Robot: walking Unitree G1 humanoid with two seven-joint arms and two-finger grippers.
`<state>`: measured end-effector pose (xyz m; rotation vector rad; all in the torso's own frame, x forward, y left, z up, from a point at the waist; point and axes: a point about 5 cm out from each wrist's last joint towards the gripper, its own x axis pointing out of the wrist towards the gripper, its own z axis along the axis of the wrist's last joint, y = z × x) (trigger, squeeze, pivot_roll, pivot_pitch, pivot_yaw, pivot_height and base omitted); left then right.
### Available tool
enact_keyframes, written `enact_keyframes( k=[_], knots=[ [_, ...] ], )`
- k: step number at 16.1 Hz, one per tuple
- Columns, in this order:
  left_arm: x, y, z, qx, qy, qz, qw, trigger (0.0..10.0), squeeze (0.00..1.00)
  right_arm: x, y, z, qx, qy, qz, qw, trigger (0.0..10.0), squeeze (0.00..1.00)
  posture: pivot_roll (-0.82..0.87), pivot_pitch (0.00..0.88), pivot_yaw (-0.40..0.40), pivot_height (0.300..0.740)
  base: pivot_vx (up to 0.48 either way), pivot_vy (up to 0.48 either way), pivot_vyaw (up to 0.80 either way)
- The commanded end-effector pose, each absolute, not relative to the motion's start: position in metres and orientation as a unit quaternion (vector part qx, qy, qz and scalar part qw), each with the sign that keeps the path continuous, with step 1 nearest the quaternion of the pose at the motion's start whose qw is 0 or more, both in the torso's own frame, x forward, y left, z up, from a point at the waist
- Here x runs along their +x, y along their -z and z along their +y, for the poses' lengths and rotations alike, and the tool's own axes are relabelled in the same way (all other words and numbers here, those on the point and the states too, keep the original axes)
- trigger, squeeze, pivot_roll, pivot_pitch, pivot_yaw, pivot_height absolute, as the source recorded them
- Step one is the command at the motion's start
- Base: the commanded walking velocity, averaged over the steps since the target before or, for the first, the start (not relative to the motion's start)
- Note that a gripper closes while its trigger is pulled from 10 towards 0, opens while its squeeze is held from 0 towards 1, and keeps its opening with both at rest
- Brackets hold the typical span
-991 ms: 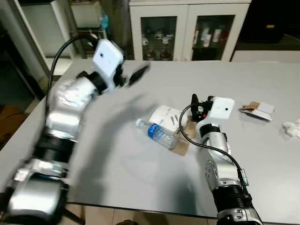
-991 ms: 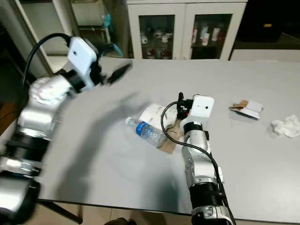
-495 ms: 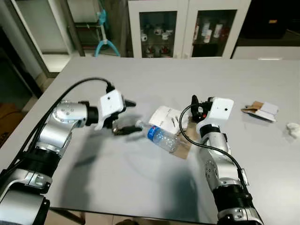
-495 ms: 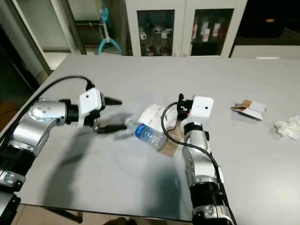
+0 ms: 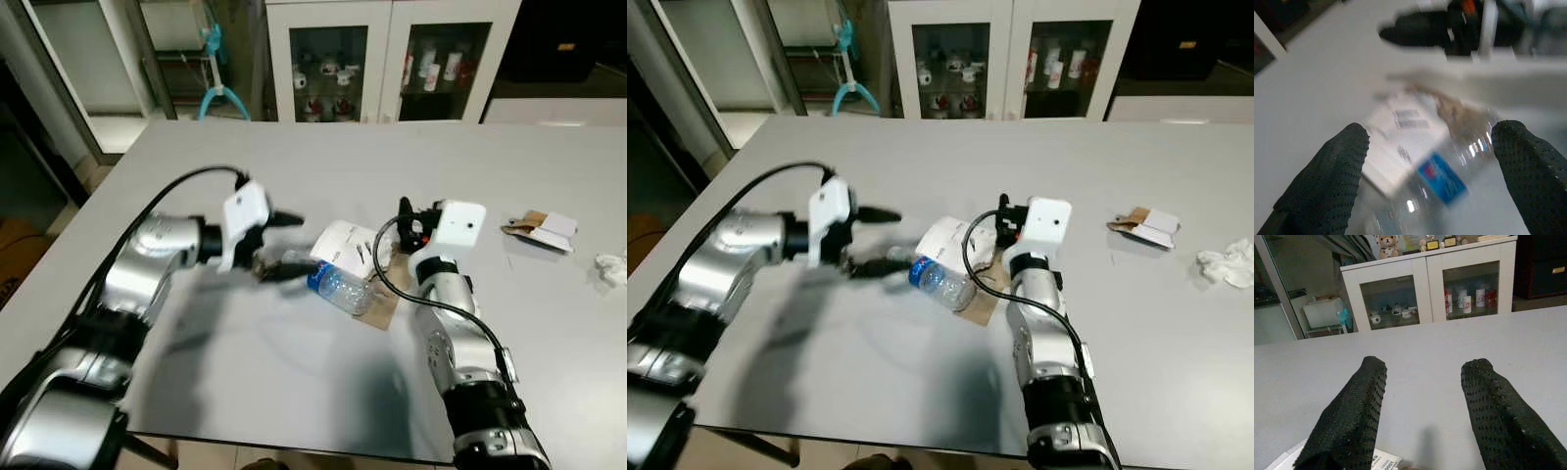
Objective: Picking trash to rubbish bin
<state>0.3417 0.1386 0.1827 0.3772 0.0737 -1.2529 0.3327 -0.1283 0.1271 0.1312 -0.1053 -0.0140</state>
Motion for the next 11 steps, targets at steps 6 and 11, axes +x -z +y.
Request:
enact_keyframes(
  k=[6, 11],
  knots=[
    [0.356, -0.161, 0.132, 0.257, 0.508, 0.046, 0.821, 10.0, 0.00, 0.342, -0.140, -0.122, 0.075, 0.007, -0.067, 0.995, 10.0, 0.00, 0.09, 0.000, 0.099, 0.740, 0.000, 0.000, 0.00],
    [0.347, -0.150, 0.149, 0.264, 0.533, 0.079, 0.800, 10.0, 0.00, 0.343, -0.141, -0.121, 0.076, 0.004, -0.069, 0.995, 10.0, 0.00, 0.10, 0.000, 0.092, 0.740, 0.000, 0.000, 0.00]
  ],
)
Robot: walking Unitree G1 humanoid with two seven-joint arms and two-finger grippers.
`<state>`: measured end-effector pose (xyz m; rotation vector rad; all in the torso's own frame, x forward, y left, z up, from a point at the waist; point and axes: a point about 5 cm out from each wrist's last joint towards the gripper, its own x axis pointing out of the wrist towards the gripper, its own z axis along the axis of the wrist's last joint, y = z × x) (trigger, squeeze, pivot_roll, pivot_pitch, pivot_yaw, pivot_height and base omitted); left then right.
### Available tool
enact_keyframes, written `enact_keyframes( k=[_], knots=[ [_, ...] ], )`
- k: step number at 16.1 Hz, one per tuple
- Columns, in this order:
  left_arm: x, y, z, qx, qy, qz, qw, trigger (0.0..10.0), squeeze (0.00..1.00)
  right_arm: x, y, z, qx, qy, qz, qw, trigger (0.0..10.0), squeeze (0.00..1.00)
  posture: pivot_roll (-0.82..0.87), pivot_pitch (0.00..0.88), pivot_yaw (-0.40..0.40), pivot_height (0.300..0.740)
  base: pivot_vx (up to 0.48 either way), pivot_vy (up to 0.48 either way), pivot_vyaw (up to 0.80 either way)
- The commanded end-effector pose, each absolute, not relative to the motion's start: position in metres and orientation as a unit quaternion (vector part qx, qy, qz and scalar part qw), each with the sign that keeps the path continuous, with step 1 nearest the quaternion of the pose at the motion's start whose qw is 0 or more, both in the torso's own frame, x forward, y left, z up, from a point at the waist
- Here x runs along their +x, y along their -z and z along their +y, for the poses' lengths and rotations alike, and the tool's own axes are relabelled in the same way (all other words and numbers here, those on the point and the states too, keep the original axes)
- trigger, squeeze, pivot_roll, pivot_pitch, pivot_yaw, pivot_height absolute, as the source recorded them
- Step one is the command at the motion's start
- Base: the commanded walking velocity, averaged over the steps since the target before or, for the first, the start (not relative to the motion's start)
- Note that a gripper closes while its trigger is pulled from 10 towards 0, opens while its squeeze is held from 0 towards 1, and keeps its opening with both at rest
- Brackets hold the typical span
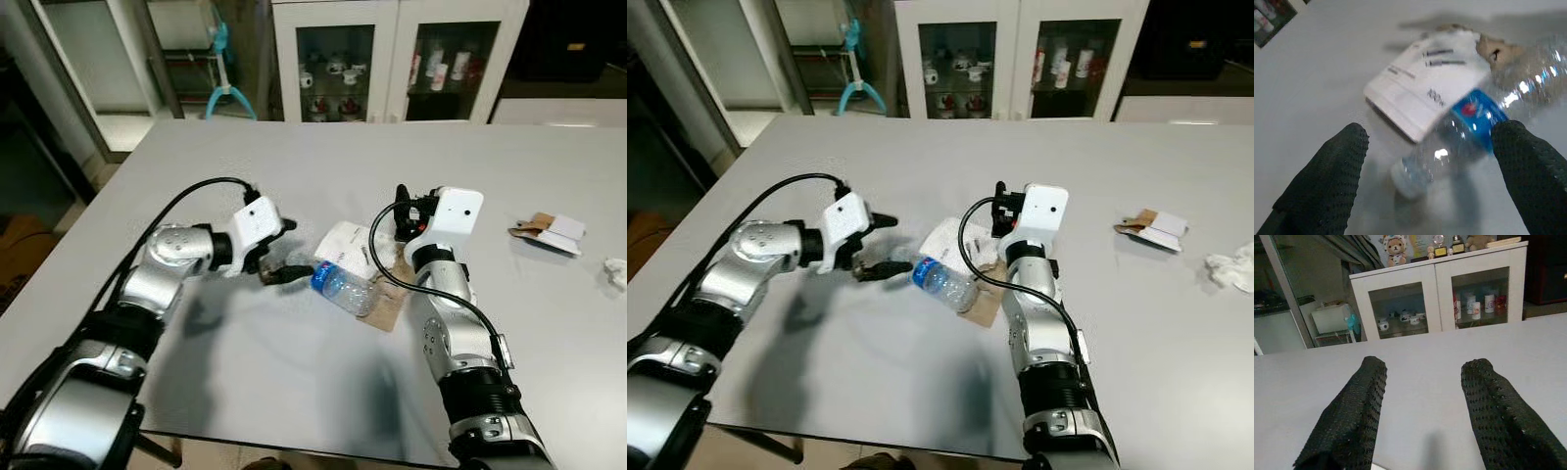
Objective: Picking trash to rubbish bin
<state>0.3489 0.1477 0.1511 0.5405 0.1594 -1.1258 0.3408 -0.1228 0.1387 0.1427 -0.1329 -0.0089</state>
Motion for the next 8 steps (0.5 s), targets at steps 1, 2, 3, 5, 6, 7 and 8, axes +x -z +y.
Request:
enact_keyframes(
  k=[1, 2, 3, 5, 6, 7, 8],
  knots=[
    [0.346, -0.148, 0.151, 0.269, 0.533, 0.080, 0.798, 10.0, 0.00, 0.343, -0.141, -0.120, 0.076, 0.003, -0.069, 0.995, 10.0, 0.00, 0.09, 0.000, 0.093, 0.740, 0.000, 0.000, 0.00],
    [0.344, -0.145, 0.155, 0.273, 0.531, 0.085, 0.798, 10.0, 0.00, 0.343, -0.141, -0.120, 0.076, 0.002, -0.068, 0.995, 10.0, 0.00, 0.09, 0.000, 0.098, 0.740, 0.000, 0.000, 0.00],
    [0.347, -0.143, 0.157, 0.264, 0.500, 0.079, 0.821, 10.0, 0.00, 0.343, -0.141, -0.119, 0.076, 0.001, -0.069, 0.995, 10.0, 0.00, 0.09, 0.000, 0.104, 0.740, 0.000, 0.000, 0.00],
    [0.334, -0.120, 0.136, 0.095, 0.403, 0.101, 0.905, 10.0, 0.00, 0.343, -0.142, -0.119, 0.076, 0.002, -0.072, 0.995, 10.0, 0.00, 0.09, 0.000, 0.114, 0.740, 0.000, 0.000, 0.00],
    [0.300, -0.110, 0.127, 0.104, 0.483, 0.098, 0.864, 10.0, 0.00, 0.342, -0.142, -0.119, 0.076, 0.002, -0.072, 0.994, 10.0, 0.00, 0.11, 0.000, 0.108, 0.740, 0.000, 0.000, 0.00],
    [0.275, -0.107, 0.125, 0.100, 0.521, 0.085, 0.843, 10.0, 0.00, 0.341, -0.142, -0.119, 0.078, 0.002, -0.073, 0.994, 10.0, 0.00, 0.12, 0.002, 0.102, 0.740, 0.000, 0.000, 0.00],
    [0.279, -0.111, 0.131, 0.071, 0.475, 0.070, 0.874, 10.0, 0.00, 0.340, -0.141, -0.119, 0.079, 0.001, -0.070, 0.994, 10.0, 0.00, 0.13, 0.010, 0.095, 0.740, 0.000, 0.000, 0.00]
  ],
)
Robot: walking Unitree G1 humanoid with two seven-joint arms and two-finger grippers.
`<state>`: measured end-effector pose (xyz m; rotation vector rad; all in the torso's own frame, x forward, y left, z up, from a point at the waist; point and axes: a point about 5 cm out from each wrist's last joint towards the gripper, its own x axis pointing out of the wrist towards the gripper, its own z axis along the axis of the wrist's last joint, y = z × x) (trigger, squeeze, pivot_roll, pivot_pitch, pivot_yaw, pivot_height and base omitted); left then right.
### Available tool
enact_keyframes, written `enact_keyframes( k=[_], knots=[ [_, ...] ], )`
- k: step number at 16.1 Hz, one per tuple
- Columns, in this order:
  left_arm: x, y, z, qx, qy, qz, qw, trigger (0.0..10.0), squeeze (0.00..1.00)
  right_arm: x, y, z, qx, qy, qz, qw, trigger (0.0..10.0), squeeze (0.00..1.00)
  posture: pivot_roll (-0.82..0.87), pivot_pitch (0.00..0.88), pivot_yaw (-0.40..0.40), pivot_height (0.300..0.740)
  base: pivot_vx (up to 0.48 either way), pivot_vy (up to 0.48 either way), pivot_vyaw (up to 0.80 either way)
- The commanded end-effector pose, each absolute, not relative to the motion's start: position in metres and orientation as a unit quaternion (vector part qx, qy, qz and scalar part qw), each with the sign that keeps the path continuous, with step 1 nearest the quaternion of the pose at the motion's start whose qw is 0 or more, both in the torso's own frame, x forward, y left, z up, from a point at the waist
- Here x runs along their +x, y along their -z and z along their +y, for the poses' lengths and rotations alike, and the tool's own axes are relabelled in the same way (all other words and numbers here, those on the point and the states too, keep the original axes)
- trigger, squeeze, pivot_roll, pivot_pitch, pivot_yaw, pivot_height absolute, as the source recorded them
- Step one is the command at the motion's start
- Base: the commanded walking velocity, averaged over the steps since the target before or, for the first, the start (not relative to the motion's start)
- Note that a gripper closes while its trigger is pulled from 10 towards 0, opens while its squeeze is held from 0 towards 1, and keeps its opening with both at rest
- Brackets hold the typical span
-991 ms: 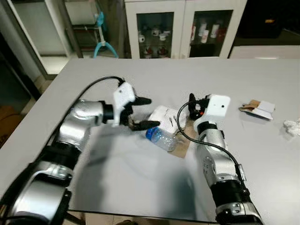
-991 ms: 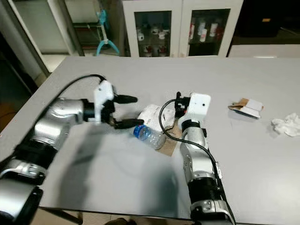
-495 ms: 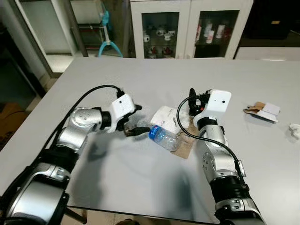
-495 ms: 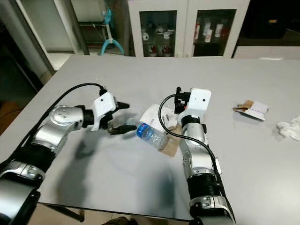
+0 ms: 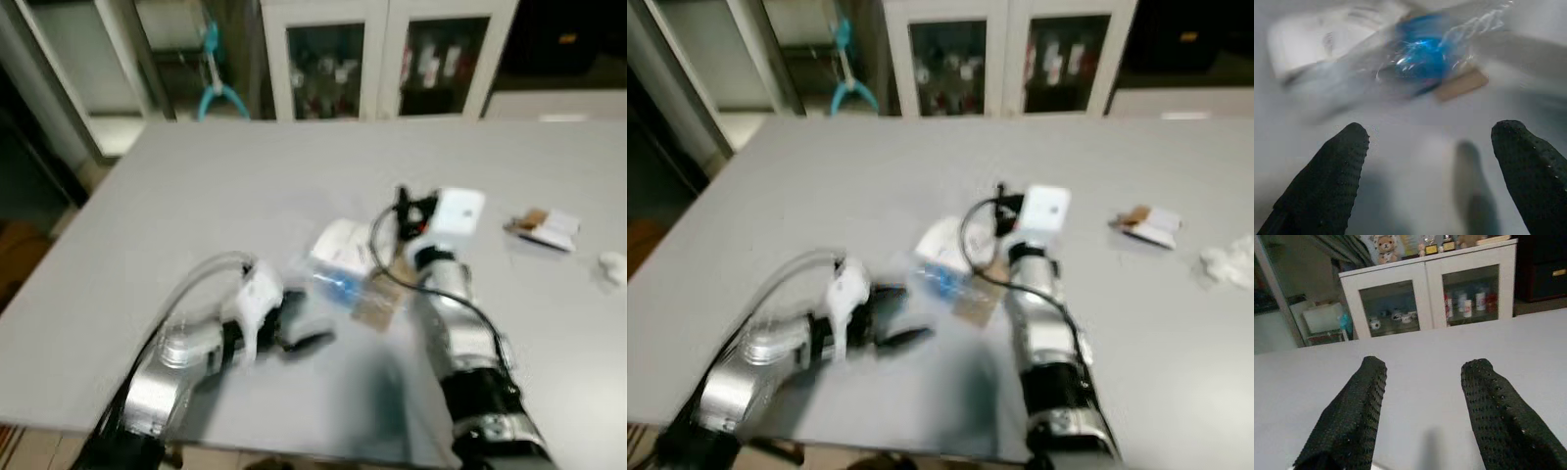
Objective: Picking trash to rubbish bin
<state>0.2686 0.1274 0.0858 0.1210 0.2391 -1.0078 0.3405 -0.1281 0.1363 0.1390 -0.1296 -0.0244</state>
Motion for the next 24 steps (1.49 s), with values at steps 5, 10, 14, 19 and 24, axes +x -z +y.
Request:
enact_keyframes(
  k=[5, 10, 14, 19, 24],
  knots=[
    [0.346, -0.153, 0.156, 0.042, 0.221, -0.022, 0.974, 10.0, 0.00, 0.340, -0.143, -0.116, 0.077, -0.004, -0.072, 0.994, 10.0, 0.00, 0.08, 0.023, 0.100, 0.740, 0.000, 0.000, 0.00],
    [0.359, -0.169, 0.157, 0.034, 0.213, -0.056, 0.975, 10.0, 0.00, 0.340, -0.146, -0.122, 0.075, 0.005, -0.079, 0.994, 10.0, 0.00, 0.06, 0.027, 0.108, 0.740, 0.000, 0.000, 0.00],
    [0.356, -0.184, 0.144, 0.053, 0.311, -0.067, 0.947, 10.0, 0.00, 0.340, -0.146, -0.123, 0.073, 0.006, -0.079, 0.994, 10.0, 0.00, 0.06, 0.028, 0.108, 0.740, 0.000, 0.000, 0.00],
    [0.350, -0.184, 0.133, 0.078, 0.379, -0.059, 0.920, 10.0, 0.00, 0.339, -0.146, -0.126, 0.071, 0.010, -0.079, 0.994, 10.0, 0.00, 0.06, 0.029, 0.107, 0.740, 0.000, 0.000, 0.00],
    [0.350, -0.177, 0.136, 0.078, 0.372, -0.046, 0.924, 10.0, 0.00, 0.339, -0.146, -0.126, 0.070, 0.011, -0.079, 0.994, 10.0, 0.00, 0.06, 0.029, 0.107, 0.740, 0.000, 0.000, 0.00]
  ],
)
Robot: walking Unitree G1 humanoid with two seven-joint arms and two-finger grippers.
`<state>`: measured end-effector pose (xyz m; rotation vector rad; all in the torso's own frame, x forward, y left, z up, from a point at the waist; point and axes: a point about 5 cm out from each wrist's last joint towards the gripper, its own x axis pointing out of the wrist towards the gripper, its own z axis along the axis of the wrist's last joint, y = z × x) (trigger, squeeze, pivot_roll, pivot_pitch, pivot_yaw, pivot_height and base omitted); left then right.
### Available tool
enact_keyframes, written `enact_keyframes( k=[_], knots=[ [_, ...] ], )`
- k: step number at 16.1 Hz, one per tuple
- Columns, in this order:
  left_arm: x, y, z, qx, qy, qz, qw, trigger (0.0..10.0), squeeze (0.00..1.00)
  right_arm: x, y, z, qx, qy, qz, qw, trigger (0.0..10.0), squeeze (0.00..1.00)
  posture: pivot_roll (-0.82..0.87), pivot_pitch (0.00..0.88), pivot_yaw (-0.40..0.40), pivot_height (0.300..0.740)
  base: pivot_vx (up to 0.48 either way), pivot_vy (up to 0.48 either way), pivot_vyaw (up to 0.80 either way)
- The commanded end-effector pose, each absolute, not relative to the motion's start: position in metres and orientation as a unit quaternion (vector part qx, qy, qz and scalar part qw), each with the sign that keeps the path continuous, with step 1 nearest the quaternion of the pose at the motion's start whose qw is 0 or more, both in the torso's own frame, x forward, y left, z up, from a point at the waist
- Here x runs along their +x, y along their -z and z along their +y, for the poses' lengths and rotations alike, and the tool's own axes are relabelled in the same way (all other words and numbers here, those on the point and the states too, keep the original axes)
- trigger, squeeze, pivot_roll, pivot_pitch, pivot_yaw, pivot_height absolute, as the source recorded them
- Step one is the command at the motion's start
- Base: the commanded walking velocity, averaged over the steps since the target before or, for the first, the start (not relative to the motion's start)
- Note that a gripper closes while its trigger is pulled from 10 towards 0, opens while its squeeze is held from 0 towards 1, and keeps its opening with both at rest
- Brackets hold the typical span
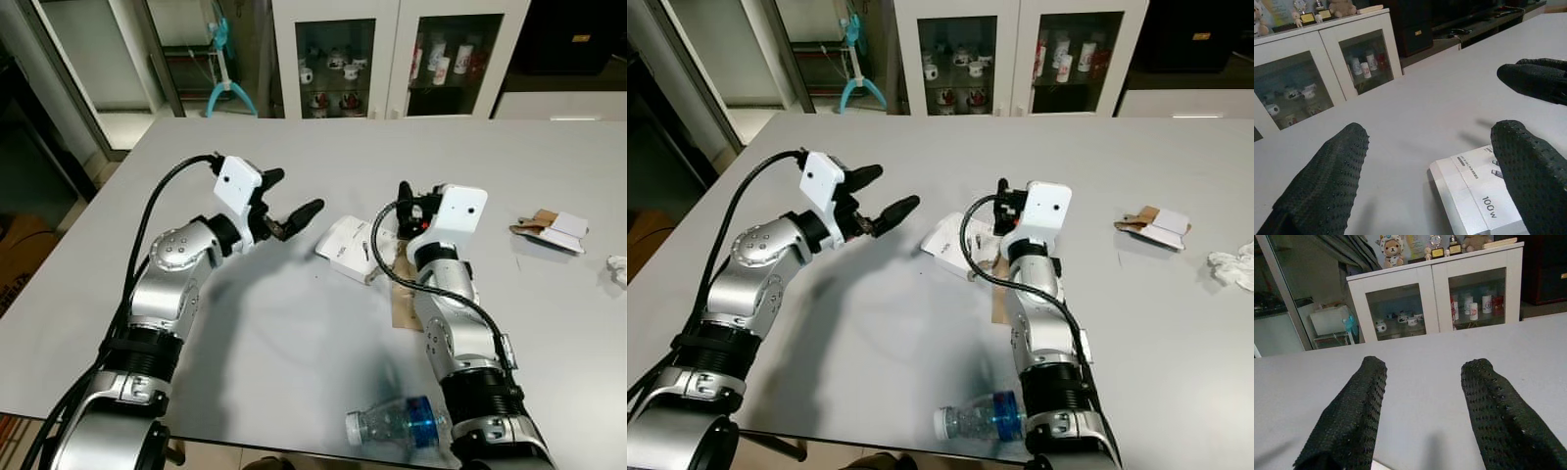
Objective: Picking trash to rubbish bin
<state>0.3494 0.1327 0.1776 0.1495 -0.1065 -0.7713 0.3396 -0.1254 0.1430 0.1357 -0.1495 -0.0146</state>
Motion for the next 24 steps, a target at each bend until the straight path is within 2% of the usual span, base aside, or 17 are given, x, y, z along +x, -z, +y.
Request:
enact_keyframes(
  k=[1, 11, 14, 16, 17, 19, 23, 24],
  knots=[
    [0.350, -0.177, 0.137, 0.079, 0.371, -0.046, 0.924, 10.0, 0.00, 0.339, -0.146, -0.126, 0.070, 0.011, -0.078, 0.994, 10.0, 0.00, 0.06, 0.030, 0.106, 0.740, 0.000, 0.000, 0.00],
    [0.351, -0.175, 0.140, 0.081, 0.363, -0.044, 0.927, 10.0, 0.00, 0.339, -0.145, -0.125, 0.069, 0.008, -0.076, 0.995, 10.0, 0.00, 0.06, 0.018, 0.105, 0.740, 0.000, 0.000, 0.00],
    [0.361, -0.169, 0.144, 0.121, 0.306, -0.028, 0.944, 10.0, 0.00, 0.339, -0.144, -0.124, 0.069, 0.007, -0.075, 0.995, 10.0, 0.00, 0.06, 0.009, 0.106, 0.740, 0.000, 0.000, 0.00],
    [0.358, -0.155, 0.134, 0.170, 0.315, -0.013, 0.934, 10.0, 0.00, 0.339, -0.143, -0.124, 0.068, 0.006, -0.074, 0.995, 10.0, 0.00, 0.05, 0.004, 0.106, 0.740, 0.000, 0.000, 0.00],
    [0.347, -0.141, 0.114, 0.181, 0.369, -0.004, 0.912, 10.0, 0.00, 0.339, -0.143, -0.123, 0.067, 0.004, -0.073, 0.995, 10.0, 0.00, 0.05, 0.000, 0.108, 0.740, 0.000, 0.000, 0.00],
    [0.341, -0.135, 0.102, 0.164, 0.400, 0.002, 0.902, 10.0, 0.00, 0.339, -0.143, -0.122, 0.066, 0.004, -0.073, 0.995, 10.0, 0.00, 0.05, 0.000, 0.110, 0.740, 0.000, 0.000, 0.00],
    [0.342, -0.136, 0.099, 0.162, 0.409, -0.003, 0.898, 10.0, 0.00, 0.340, -0.144, -0.122, 0.065, 0.003, -0.072, 0.995, 10.0, 0.00, 0.05, 0.000, 0.107, 0.740, 0.000, 0.000, 0.00],
    [0.339, -0.134, 0.098, 0.162, 0.431, 0.002, 0.888, 10.0, 0.00, 0.340, -0.145, -0.122, 0.065, 0.001, -0.072, 0.995, 10.0, 0.00, 0.05, 0.003, 0.107, 0.740, 0.000, 0.000, 0.00]
  ],
)
